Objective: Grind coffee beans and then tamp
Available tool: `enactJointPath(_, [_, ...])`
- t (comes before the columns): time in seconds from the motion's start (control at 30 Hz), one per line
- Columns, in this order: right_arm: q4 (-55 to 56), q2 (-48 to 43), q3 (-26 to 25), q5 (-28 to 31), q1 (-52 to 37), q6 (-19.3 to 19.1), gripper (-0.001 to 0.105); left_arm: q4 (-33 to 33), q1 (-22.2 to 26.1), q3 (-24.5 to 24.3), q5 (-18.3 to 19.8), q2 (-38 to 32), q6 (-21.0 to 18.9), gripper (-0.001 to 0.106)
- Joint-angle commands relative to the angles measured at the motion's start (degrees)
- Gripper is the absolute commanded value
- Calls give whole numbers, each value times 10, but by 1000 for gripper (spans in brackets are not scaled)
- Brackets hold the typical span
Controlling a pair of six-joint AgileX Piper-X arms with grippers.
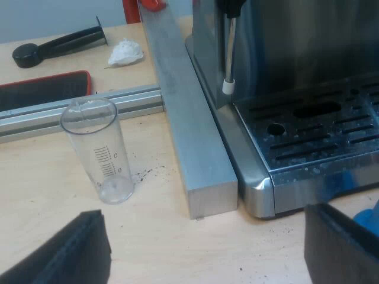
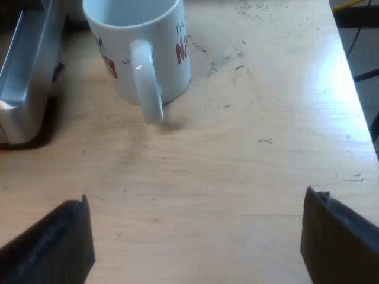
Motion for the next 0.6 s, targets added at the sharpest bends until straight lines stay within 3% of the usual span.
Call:
enactJointPath(0.03, [-3, -27, -4, -1, 0, -5, 74, -10, -2, 1, -6, -79, -9, 70])
enactJointPath(0.27, [1, -24, -14, -7, 0, 7, 74, -2, -3, -3, 7, -69, -10, 70])
enactJointPath(0.6, [15, 47, -97, -40, 47, 1, 71, 24, -53, -67, 46, -2, -18, 76])
